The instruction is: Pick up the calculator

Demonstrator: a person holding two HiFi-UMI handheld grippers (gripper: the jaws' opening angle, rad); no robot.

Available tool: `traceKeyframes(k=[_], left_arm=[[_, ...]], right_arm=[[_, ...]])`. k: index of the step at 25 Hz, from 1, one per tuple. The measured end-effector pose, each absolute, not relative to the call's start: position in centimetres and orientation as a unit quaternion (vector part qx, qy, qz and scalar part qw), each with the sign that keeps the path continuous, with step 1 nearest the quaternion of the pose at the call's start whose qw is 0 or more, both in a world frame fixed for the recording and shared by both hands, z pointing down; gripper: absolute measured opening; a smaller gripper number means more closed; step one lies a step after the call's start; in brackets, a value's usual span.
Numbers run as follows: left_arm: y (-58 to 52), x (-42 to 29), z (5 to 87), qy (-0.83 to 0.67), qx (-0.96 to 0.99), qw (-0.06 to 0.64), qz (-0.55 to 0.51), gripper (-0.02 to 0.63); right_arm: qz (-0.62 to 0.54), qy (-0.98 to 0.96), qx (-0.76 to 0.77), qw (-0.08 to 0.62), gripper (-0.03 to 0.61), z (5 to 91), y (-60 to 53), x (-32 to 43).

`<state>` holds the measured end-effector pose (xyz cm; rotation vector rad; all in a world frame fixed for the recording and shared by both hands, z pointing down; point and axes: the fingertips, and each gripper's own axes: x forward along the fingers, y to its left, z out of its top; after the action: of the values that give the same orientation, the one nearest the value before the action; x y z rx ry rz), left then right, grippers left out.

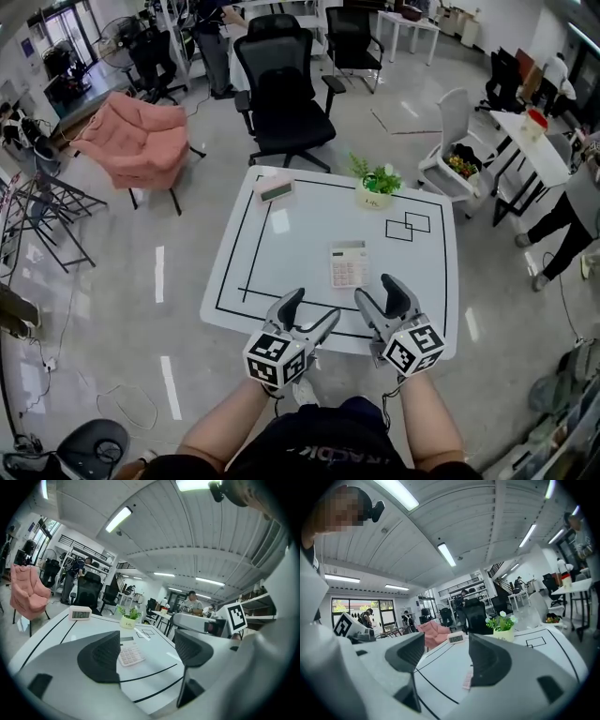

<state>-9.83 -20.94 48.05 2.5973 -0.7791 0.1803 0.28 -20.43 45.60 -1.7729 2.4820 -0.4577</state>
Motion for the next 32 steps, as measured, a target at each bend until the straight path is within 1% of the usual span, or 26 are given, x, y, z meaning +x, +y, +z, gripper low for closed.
traceKeyframes(k=[6,16,29,32], left_arm=[[-23.1,-9.6,48.5,-0.273,0.933,0.225,0.061,0.351],[-26.4,-7.1,50.2,-0.296,0.918,0.253,0.071,0.351],[-30.4,-3.3,52.3,-0.347,0.891,0.279,0.085,0.351],[-31.1,-2.6,53.0,-0.357,0.885,0.285,0.088,0.351]], right_arm=[[-0.160,0.806,-0.570,0.012,0.279,46.8,-23.0,0.4],[-0.193,0.821,-0.537,-0.019,0.279,49.8,-28.3,3.8],[-0.291,0.842,-0.451,-0.060,0.278,57.9,-35.0,9.0],[-0.312,0.843,-0.432,-0.070,0.265,60.0,-36.2,9.7]])
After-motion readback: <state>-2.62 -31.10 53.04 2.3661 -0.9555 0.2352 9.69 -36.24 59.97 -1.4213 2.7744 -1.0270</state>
